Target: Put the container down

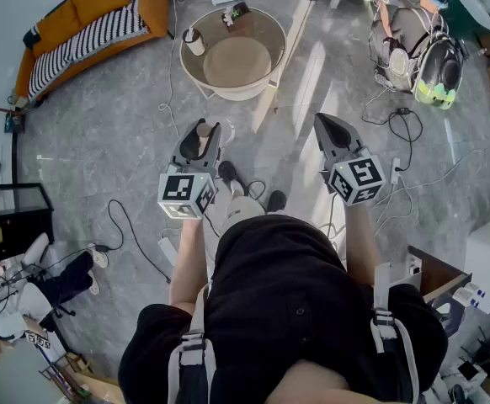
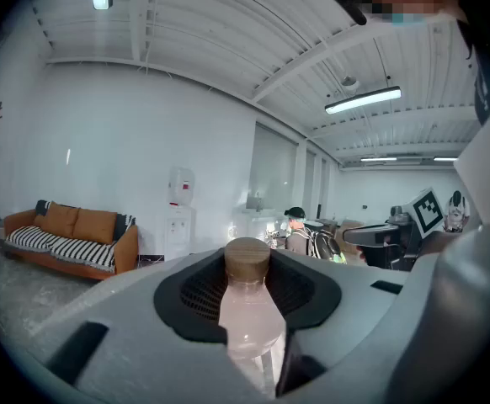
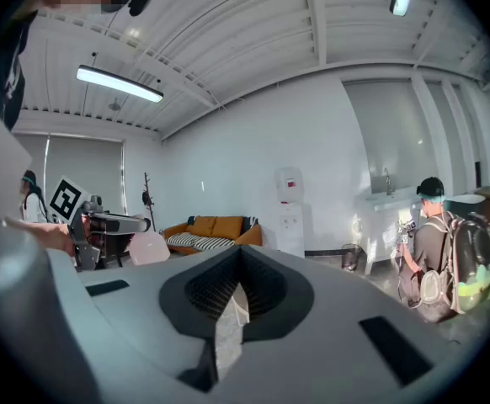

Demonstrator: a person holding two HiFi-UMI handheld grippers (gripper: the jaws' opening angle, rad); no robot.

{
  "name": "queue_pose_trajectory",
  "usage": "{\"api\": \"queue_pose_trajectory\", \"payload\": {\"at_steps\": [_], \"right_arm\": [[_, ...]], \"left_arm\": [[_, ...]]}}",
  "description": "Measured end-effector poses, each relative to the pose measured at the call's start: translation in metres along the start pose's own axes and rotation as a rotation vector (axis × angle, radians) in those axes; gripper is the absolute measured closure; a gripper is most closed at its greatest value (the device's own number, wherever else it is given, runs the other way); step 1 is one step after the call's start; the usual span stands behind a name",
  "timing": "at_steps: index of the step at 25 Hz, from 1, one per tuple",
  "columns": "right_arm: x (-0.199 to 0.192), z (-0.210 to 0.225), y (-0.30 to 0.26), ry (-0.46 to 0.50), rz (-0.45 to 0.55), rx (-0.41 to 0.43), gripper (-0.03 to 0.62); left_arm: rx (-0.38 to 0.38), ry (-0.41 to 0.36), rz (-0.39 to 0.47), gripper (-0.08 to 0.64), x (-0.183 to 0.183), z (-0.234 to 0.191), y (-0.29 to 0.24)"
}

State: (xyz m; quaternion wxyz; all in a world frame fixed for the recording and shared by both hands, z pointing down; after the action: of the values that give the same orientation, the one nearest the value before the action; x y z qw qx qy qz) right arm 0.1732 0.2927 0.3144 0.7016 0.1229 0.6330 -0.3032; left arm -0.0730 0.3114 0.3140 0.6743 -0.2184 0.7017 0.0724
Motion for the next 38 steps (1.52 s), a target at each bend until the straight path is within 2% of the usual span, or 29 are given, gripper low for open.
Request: {"api": "queue_pose_trajectory", "payload": {"at_steps": [12, 18, 26, 31, 38], "right_arm": [[0.006, 0.009, 0.011, 0.026, -0.002, 0.006, 0.589], [0.015, 0.019, 0.017, -0.024, 0.059, -0.016, 0.589], [0.01, 0.027, 0.011, -0.049, 0.037, -0.007, 0.588], [0.005, 0.029, -0.006, -0.064, 0.008, -0.007, 0.588], [0.013, 0.047, -0.056, -0.037, -0.03, -0.01, 0.588]], "left_arm": [[-0.008, 0.009, -0.014, 0.416, 0.004, 0.019, -0.008], [0.002, 0.009, -0.012, 0.416, 0.001, 0.023, -0.009], [0.005, 0.007, -0.033, 0.416, -0.001, 0.023, -0.012], [0.002, 0.007, -0.046, 0.416, -0.003, 0.009, -0.025], [-0.025, 0.003, -0.053, 0.416, 0.003, -0.016, -0.081]]}}
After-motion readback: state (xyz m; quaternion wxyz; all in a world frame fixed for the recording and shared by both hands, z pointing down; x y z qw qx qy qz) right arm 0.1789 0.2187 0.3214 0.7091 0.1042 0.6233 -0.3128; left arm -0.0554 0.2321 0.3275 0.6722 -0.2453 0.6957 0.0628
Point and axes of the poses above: the fingertips, and each gripper's own axes: y backward along the fingers, z to its right, x out of its top, the point moved 2 cm from there along y, backward along the fingers, and after that the axes turned 3 degrees about -y, right-handed, at the moved point
